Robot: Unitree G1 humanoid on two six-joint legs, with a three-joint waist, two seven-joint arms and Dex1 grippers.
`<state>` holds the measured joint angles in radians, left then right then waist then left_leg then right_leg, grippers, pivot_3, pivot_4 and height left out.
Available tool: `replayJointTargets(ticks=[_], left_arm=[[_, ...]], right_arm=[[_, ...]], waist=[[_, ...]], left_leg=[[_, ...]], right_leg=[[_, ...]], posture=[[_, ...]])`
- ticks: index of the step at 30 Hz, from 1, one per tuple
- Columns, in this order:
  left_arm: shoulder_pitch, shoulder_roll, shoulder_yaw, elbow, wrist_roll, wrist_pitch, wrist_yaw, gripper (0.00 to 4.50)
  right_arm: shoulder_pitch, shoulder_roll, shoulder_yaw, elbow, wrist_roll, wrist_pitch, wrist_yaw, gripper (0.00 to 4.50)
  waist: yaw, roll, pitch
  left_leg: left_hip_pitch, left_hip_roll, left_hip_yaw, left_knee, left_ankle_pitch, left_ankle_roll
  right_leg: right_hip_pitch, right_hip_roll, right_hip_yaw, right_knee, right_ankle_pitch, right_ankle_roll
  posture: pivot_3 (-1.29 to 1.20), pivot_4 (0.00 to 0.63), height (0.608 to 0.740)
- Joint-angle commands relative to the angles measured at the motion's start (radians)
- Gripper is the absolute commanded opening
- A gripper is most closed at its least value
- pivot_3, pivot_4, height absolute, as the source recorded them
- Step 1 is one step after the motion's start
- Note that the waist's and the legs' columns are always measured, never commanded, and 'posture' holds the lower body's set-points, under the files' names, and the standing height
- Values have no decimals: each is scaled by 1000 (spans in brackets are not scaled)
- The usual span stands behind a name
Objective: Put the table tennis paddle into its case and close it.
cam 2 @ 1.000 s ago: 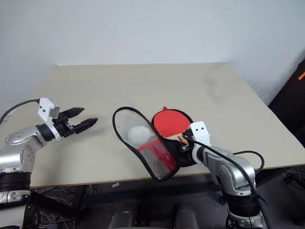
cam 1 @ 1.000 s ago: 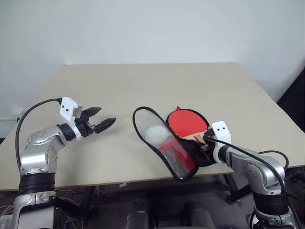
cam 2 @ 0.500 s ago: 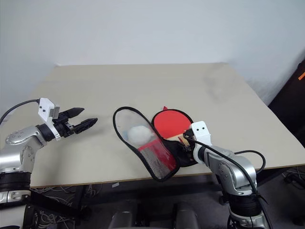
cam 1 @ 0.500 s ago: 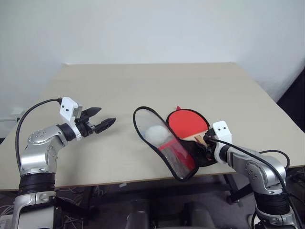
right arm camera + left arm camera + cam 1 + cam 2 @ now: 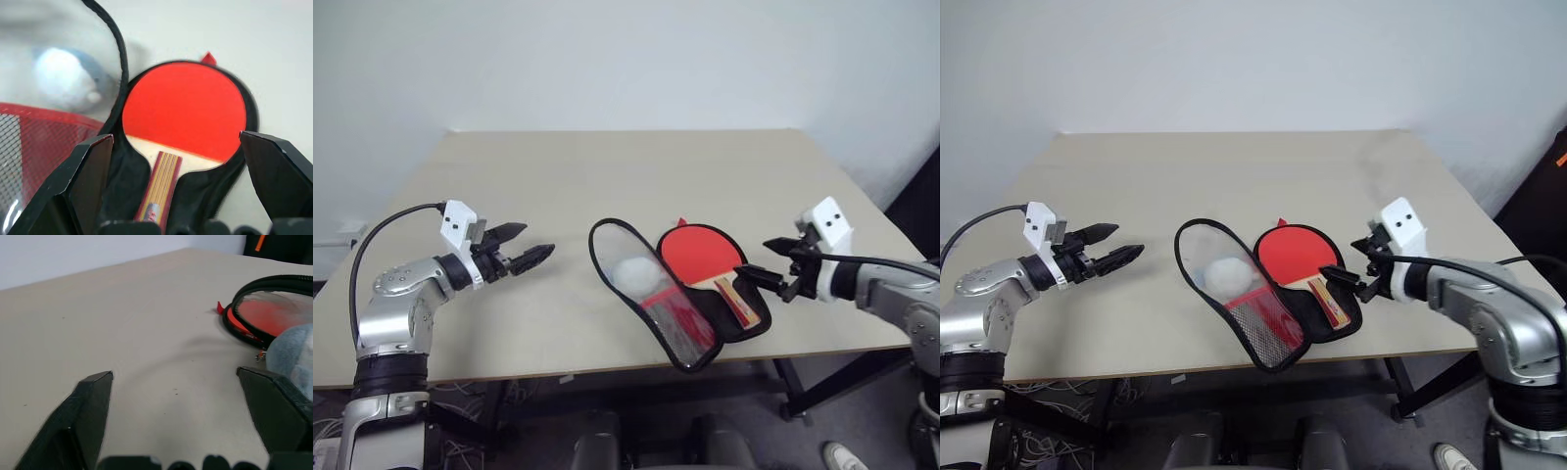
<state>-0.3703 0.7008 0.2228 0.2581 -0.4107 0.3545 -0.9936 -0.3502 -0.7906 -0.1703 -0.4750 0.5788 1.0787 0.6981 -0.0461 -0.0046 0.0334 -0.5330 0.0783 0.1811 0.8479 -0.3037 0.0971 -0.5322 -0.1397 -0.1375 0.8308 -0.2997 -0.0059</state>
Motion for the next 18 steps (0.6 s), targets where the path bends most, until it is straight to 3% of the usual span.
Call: replayJointTargets(ticks=[1, 9, 18], left_arm=[[-25, -6, -4, -64, -32, 18, -13, 2937], [-1, -61, -57, -209, -62, 93, -5, 219], [-73, -185, -201, -345, -85, 167, 19, 81]], right_arm=[[-24, -52, -44, 25, 10, -93, 73, 4500], [-48, -87, -23, 85, -14, -155, 88, 4500], [-58, -79, -31, 91, -16, -157, 64, 4500]], waist=[[0, -1, 0], [1, -1, 0], [9, 0, 0]], left_leg=[[0, 0, 0, 0, 0, 0], [-1, 1, -2, 2, 0, 0], [-1, 0, -4, 4, 0, 0]], right_leg=[[0, 0, 0, 0, 0, 0], [1, -1, -2, 0, 0, 0], [3, -1, -3, 0, 0, 0]], posture=[[0, 0, 654], [0, 0, 654], [0, 0, 654]])
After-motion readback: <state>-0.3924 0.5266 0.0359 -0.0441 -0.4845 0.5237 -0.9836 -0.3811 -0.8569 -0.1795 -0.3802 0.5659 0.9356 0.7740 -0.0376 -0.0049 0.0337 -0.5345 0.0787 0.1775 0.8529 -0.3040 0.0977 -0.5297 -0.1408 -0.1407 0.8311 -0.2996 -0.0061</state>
